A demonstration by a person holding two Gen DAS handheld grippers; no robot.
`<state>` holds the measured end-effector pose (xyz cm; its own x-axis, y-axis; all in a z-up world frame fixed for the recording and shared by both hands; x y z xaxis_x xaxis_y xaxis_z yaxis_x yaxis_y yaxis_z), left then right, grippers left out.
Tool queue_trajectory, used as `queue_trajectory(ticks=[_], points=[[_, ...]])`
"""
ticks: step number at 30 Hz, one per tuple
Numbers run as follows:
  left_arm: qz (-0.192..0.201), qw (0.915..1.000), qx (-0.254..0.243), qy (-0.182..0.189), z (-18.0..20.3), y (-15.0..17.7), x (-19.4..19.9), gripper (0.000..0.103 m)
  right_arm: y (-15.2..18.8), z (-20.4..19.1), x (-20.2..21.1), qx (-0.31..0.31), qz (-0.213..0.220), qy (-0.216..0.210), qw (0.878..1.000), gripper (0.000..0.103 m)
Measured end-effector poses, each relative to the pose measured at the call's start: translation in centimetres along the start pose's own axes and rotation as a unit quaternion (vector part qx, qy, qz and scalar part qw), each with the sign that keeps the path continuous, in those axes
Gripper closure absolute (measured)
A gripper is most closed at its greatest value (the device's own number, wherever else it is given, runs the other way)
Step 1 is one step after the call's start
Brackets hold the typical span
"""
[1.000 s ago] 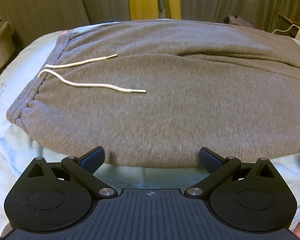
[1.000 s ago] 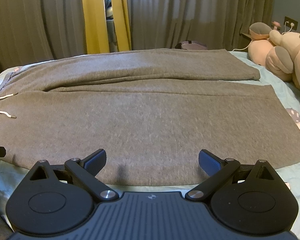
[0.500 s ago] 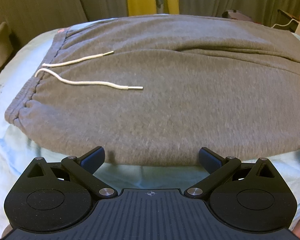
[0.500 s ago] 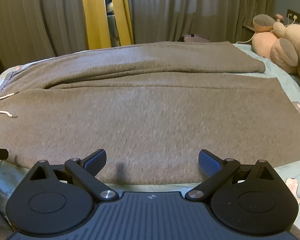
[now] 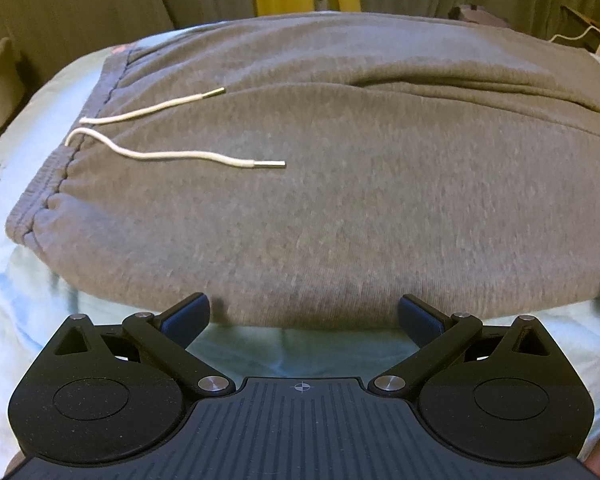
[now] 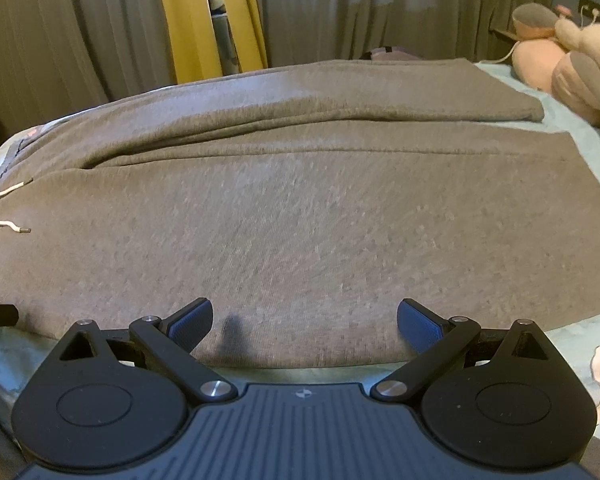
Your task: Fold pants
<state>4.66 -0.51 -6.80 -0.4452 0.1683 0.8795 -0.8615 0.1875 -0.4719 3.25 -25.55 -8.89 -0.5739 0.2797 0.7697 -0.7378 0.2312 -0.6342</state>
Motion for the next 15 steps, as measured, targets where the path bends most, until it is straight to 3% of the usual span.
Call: queue_trajectory(ticks=[4, 9, 12, 15], points=[[-0.006, 1.0000, 0.005, 0.004, -0.1, -0.1, -0.2, 0.000, 0.0, 0.2, -0.7, -0.014, -0.011, -0.008, 1.000, 0.004], [0.021, 0.9995, 0.022, 0.009, -0.2, -2.2, 0.7, 0.000, 0.2, 0.5, -2.1, -0.040, -0.031, -0.031, 0.998, 0.004], [0.056, 0.9972, 0.049, -0.004, -0.7, -5.6, 0.6, 0.000, 0.3, 0.8, -3.5, -0.066, -0.051, -0.031, 0.996, 0.004], [0.109, 0.9879, 0.107, -0.026, -2.3, -10.3, 0.3, 0.000, 0.4, 0.9, -4.2, -0.077, -0.052, -0.029, 0.995, 0.004]])
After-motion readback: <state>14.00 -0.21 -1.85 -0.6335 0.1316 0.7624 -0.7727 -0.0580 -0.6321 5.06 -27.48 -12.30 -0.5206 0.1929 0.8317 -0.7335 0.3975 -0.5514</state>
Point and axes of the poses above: each gripper's, at about its wrist camera, not at the fingertips, and x roughly against the way its jaws point, z to its right, y to its underside, the point moved 6 cm from there along -x, roughly the way its jaws point, and after that the axes turned 11 degrees about y, right-handed, at the moved point
